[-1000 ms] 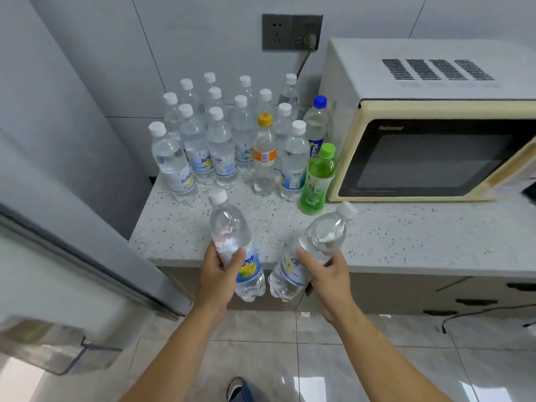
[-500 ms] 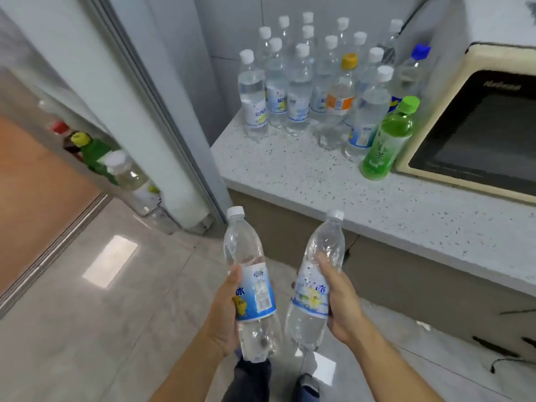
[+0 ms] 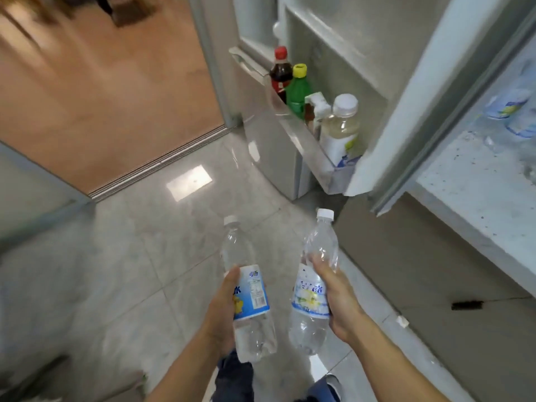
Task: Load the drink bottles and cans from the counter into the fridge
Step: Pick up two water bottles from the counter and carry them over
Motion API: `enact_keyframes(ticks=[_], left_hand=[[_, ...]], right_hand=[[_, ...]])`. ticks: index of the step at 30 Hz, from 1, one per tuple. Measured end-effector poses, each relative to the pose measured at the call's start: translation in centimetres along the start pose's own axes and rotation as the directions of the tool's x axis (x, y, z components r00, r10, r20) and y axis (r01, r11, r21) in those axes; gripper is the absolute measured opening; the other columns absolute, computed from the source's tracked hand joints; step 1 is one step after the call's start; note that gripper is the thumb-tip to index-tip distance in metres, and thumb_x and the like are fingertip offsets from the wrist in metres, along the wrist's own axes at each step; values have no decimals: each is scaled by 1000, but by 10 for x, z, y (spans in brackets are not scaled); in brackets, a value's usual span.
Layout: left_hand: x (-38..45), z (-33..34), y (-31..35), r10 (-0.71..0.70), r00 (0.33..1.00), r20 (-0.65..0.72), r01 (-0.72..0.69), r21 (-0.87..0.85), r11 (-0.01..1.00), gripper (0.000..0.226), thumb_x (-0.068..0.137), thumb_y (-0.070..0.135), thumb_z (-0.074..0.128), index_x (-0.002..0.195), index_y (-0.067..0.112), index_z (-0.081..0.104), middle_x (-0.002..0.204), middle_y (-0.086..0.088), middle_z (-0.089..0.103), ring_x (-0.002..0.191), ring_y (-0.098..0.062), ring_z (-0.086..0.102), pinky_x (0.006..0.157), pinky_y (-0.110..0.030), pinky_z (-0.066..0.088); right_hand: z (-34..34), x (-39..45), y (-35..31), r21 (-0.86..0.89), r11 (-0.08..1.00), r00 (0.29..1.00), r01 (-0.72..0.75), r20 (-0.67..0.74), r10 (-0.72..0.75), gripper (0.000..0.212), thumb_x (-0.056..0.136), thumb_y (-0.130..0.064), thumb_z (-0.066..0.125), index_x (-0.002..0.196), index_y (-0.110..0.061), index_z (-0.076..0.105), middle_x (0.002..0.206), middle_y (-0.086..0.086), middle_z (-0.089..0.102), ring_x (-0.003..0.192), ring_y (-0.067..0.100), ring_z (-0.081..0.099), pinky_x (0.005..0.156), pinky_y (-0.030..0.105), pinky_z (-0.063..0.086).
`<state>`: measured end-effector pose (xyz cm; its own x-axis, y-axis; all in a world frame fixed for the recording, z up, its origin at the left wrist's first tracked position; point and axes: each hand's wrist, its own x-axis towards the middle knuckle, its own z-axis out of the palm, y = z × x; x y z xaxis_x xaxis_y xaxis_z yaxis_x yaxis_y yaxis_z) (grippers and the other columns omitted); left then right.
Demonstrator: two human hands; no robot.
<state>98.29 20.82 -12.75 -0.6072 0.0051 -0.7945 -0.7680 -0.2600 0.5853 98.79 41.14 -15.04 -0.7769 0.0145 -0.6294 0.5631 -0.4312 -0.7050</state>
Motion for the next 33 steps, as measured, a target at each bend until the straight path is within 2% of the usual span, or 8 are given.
enact_keyframes(ticks=[6,12,15,17,19,22,27,33], left_hand=[[32,-100,64,-20,999,-41,16,-89,996,72,69,65,62,113,8,70,100,-19,74,86,-35,72,86,-47,56],[62,-173,157,118,993,-1,-117,-58,991,78,61,69,63,118,17,68,107,-13,75,99,-34,71,101,-54,48],[81,-197,198,170,985,19,-169,-47,985,73,64,69,61,118,19,66,105,-10,75,94,-30,73,87,-46,57],[97,-208,223,207,977,45,-205,-45,978,68,67,67,60,116,20,67,102,-10,76,91,-29,74,73,-40,60],[114,-215,247,247,967,56,-246,-28,969,66,68,65,60,115,20,66,101,-10,76,90,-30,74,69,-38,60],[145,-217,290,295,954,55,-296,24,955,68,66,64,62,117,19,62,101,-11,75,92,-32,73,80,-46,60],[207,-205,386,362,931,51,-365,94,926,57,71,59,60,113,20,61,91,-6,77,81,-24,75,63,-30,59],[269,-154,511,370,923,108,-382,114,917,61,69,59,64,116,20,60,97,-10,76,89,-31,74,77,-42,60]], right_hand=[[126,45,11,-106,994,999,5,44,-1,73,67,-57,76,125,-16,61,102,9,77,91,28,75,67,34,60],[251,90,3,-214,976,995,48,98,-27,55,75,-53,73,118,-21,65,106,11,75,93,30,75,73,40,61],[292,115,-6,-242,968,995,59,97,-36,45,82,-51,71,117,-23,66,106,10,75,93,31,75,78,43,61],[312,134,-14,-249,966,994,71,96,-48,59,72,-58,75,119,-23,64,105,9,76,93,30,75,79,45,61],[329,156,-23,-264,961,993,85,105,-59,75,58,-67,78,119,-25,62,102,7,77,91,29,75,74,43,62],[352,199,-43,-267,959,992,98,109,-71,85,50,-73,78,119,-27,61,101,6,77,90,30,75,78,48,61],[390,283,-101,-193,973,989,122,106,-103,58,74,-56,75,120,-23,63,101,9,77,89,32,75,75,45,62],[417,367,-202,-87,983,986,165,52,-161,42,87,-42,72,120,-19,61,104,13,76,93,35,74,87,55,58]])
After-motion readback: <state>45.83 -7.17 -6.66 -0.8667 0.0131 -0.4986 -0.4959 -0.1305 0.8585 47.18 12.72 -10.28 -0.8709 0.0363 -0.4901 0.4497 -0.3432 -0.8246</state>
